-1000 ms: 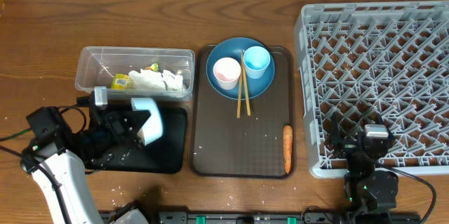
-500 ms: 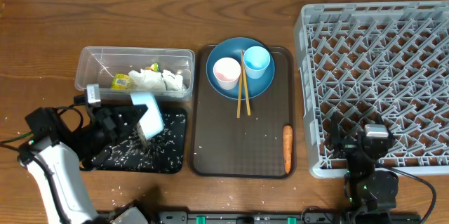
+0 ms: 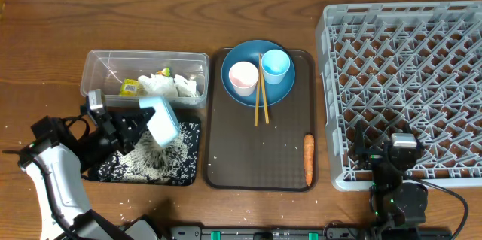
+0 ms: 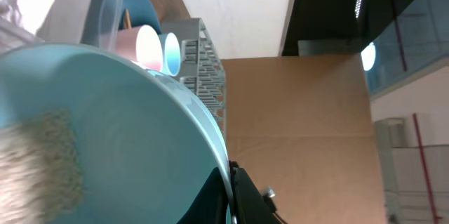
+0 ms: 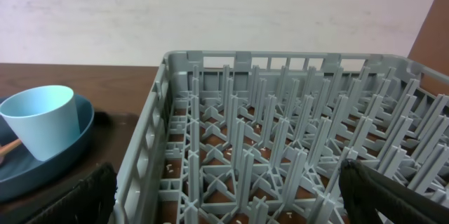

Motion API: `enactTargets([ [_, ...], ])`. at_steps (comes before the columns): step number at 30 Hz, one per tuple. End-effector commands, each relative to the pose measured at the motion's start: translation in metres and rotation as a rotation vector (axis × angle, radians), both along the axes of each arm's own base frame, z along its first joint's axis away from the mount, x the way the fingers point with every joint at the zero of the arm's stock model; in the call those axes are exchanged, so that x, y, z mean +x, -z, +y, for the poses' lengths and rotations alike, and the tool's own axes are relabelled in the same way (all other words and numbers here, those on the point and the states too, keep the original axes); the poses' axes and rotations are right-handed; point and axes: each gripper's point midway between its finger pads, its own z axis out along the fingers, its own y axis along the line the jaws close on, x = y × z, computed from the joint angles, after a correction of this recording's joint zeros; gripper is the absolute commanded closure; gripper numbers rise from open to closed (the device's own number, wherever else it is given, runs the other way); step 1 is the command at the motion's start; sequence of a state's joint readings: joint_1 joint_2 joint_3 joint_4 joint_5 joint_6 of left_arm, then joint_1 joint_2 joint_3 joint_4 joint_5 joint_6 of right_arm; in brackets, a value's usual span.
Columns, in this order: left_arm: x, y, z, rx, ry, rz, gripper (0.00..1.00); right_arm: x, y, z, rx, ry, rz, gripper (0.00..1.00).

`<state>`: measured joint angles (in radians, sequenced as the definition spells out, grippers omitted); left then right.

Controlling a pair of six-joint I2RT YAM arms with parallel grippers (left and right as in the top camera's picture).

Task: Sort waste into correct bins and load items into the dishwasher rack
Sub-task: 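Tilt the bowl with the left gripper to pour rice onto the black tray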

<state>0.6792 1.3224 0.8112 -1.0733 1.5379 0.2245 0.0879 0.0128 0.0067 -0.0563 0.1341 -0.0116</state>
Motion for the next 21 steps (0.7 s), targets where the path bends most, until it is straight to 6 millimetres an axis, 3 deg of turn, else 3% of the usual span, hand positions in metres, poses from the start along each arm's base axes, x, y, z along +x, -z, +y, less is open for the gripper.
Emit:
enactTargets([
  [1, 0.0, -0.004, 0.001, -0.039, -0.01, -0.008, 0.94, 0.0, 0.001, -0.002, -0.005, 0.011, 0.005, 0.01],
  [5, 0.005, -0.004, 0.008, 0.014, -0.019, -0.073, 0.94, 0.0, 0.001, -0.002, -0.005, 0.011, 0.005, 0.01],
  [21, -0.001, -0.002, 0.01, -0.015, -0.044, -0.015, 0.94, 0.0, 0.001, -0.002, -0.005, 0.011, 0.005, 0.01],
])
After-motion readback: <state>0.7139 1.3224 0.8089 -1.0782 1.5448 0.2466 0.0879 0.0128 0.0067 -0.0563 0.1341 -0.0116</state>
